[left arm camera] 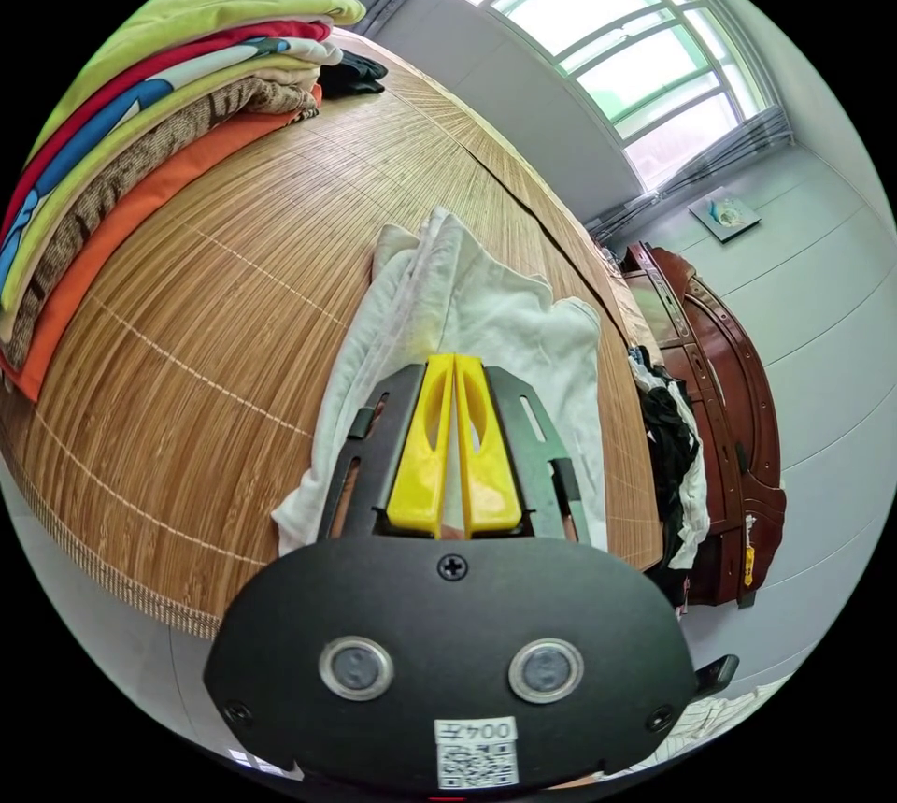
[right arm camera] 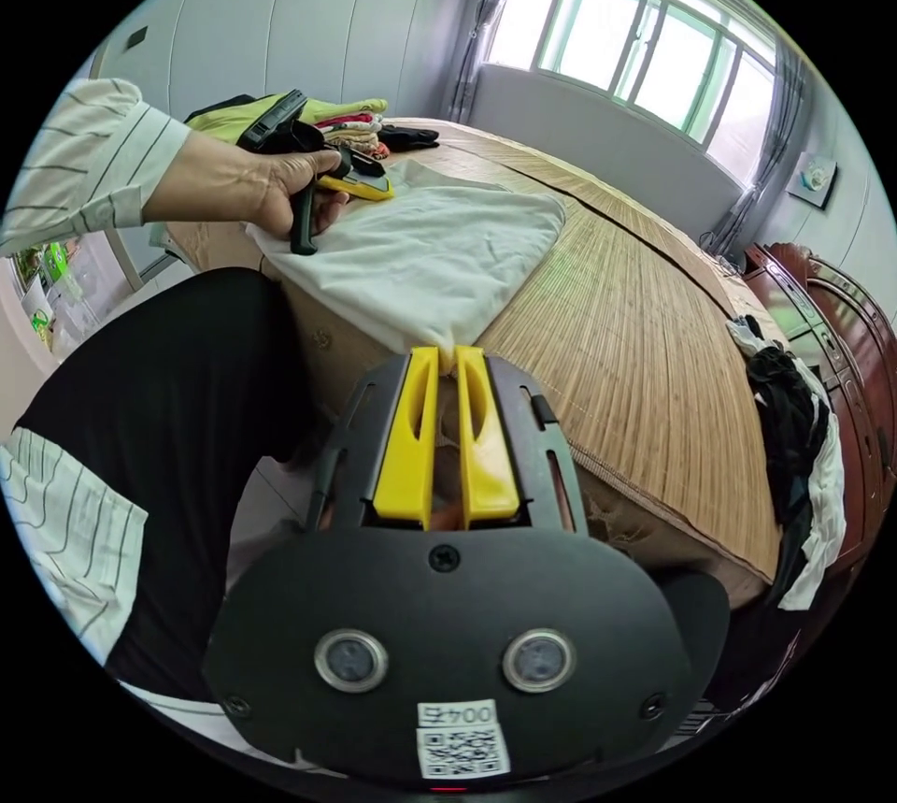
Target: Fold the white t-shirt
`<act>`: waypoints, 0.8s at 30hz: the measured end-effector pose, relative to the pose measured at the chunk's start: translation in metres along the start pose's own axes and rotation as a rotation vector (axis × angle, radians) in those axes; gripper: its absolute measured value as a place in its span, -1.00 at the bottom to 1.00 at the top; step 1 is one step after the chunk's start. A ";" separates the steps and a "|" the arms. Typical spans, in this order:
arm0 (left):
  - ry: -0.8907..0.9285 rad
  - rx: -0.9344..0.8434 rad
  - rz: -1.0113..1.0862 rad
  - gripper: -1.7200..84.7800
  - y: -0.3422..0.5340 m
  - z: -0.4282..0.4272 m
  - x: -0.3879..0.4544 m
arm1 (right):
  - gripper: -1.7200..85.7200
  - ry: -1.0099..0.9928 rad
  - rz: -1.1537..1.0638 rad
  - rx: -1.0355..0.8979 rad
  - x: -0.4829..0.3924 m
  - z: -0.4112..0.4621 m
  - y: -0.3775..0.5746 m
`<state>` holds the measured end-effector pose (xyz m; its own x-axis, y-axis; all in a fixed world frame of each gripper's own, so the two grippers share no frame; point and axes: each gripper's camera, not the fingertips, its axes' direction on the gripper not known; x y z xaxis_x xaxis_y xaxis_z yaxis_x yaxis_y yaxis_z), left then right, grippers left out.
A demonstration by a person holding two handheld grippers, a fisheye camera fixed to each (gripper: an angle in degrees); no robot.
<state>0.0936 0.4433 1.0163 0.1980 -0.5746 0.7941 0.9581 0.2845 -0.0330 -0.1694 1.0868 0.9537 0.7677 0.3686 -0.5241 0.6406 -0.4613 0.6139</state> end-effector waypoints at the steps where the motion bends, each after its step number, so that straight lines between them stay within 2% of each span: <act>1: 0.001 0.000 0.000 -0.96 0.001 -0.001 -0.003 | -0.84 -0.004 0.001 -0.007 0.003 0.002 0.001; 9: 0.002 -0.001 -0.003 -0.96 0.006 -0.008 -0.023 | -0.95 0.053 0.009 -0.017 0.022 0.012 0.001; 11: 0.007 0.000 -0.008 -0.96 0.007 -0.010 -0.030 | -0.95 -0.020 0.092 -0.053 0.045 0.021 0.004; 15: 0.015 0.002 -0.009 -0.96 0.009 -0.015 -0.043 | -0.90 -0.081 0.089 -0.072 0.061 0.021 -0.002; 18: 0.018 0.006 -0.008 -0.96 0.010 -0.019 -0.051 | -0.84 -0.176 0.171 -0.029 0.096 0.008 -0.012; 24: 0.002 0.006 0.000 -0.96 0.010 -0.026 -0.063 | -0.86 -0.192 0.136 0.010 0.144 0.047 -0.108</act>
<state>0.0965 0.4627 0.9502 0.1989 -0.5762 0.7927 0.9568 0.2893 -0.0298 -0.1287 1.1517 0.7843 0.8290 0.1425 -0.5408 0.5309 -0.5043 0.6810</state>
